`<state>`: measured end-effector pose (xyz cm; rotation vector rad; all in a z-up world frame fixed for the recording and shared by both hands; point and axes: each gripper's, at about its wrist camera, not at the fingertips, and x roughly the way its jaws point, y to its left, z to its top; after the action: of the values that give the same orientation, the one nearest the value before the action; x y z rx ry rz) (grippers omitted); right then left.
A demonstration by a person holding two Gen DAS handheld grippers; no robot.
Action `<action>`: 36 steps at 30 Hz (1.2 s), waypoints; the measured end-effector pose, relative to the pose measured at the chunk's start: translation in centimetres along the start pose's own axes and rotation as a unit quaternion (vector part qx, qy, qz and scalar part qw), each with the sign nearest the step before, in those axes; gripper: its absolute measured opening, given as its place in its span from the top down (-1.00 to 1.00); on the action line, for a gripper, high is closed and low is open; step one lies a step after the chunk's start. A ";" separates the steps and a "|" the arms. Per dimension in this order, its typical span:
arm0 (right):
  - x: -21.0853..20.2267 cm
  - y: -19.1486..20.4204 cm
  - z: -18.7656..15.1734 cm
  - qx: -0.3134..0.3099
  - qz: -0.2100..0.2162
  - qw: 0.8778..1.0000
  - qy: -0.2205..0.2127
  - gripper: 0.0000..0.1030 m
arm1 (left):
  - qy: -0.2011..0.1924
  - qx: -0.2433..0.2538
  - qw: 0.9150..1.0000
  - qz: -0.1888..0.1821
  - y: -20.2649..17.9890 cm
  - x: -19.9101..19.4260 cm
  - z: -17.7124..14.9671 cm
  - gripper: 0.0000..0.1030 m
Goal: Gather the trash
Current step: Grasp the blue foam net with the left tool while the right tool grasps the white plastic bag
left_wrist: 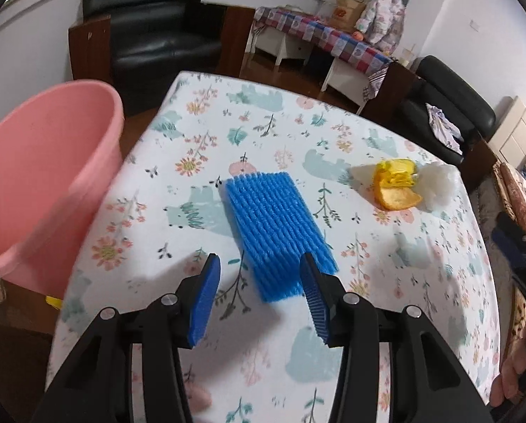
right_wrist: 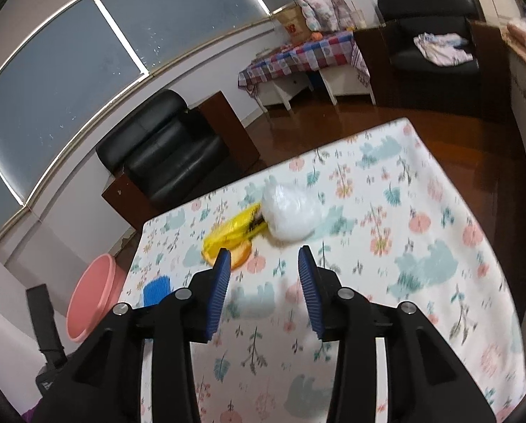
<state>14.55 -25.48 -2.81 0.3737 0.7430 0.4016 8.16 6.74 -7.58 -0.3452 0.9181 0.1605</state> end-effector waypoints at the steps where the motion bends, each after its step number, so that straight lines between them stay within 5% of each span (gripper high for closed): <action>1: 0.1 0.2 0.4 -0.003 -0.002 1.000 -0.007 0.21 | -0.003 0.001 1.000 -0.003 -0.2 0.1 0.1 0.10; 4: 0.7 0.7 1.5 -0.011 -0.007 1.000 -0.018 0.21 | -0.002 0.016 1.000 0.005 -0.8 0.7 0.3 0.35; 6: 1.4 1.3 2.1 -0.020 -0.013 0.999 -0.024 0.20 | 0.000 0.023 1.000 0.006 -1.1 0.9 0.4 0.80; 8: 2.5 1.9 2.6 -0.033 -0.019 0.999 -0.020 0.17 | -0.002 0.031 0.999 0.006 -1.4 0.9 0.4 0.89; 16: 6.7 2.2 3.8 -0.064 -0.078 0.995 -0.003 0.14 | -0.023 0.050 0.998 -0.011 -1.5 -0.6 0.2 0.90; 22: 8.5 -0.7 3.2 -0.018 -0.070 0.997 0.038 0.15 | -0.036 0.057 0.997 -0.023 -1.9 -1.7 -0.1 0.90; 26: 7.4 -1.5 2.8 -0.002 -0.059 0.998 0.032 0.57 | -0.039 0.059 0.997 -0.027 -2.0 -2.1 -0.3 0.90; 36: 2.9 -1.2 1.2 0.010 -0.039 0.999 0.015 0.64 | -0.050 0.071 0.996 -0.035 -2.7 -4.0 -1.3 0.90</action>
<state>17.60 -25.37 -4.16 0.3573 0.7882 0.3278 5.57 3.77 -4.46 -0.2345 0.8116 0.0468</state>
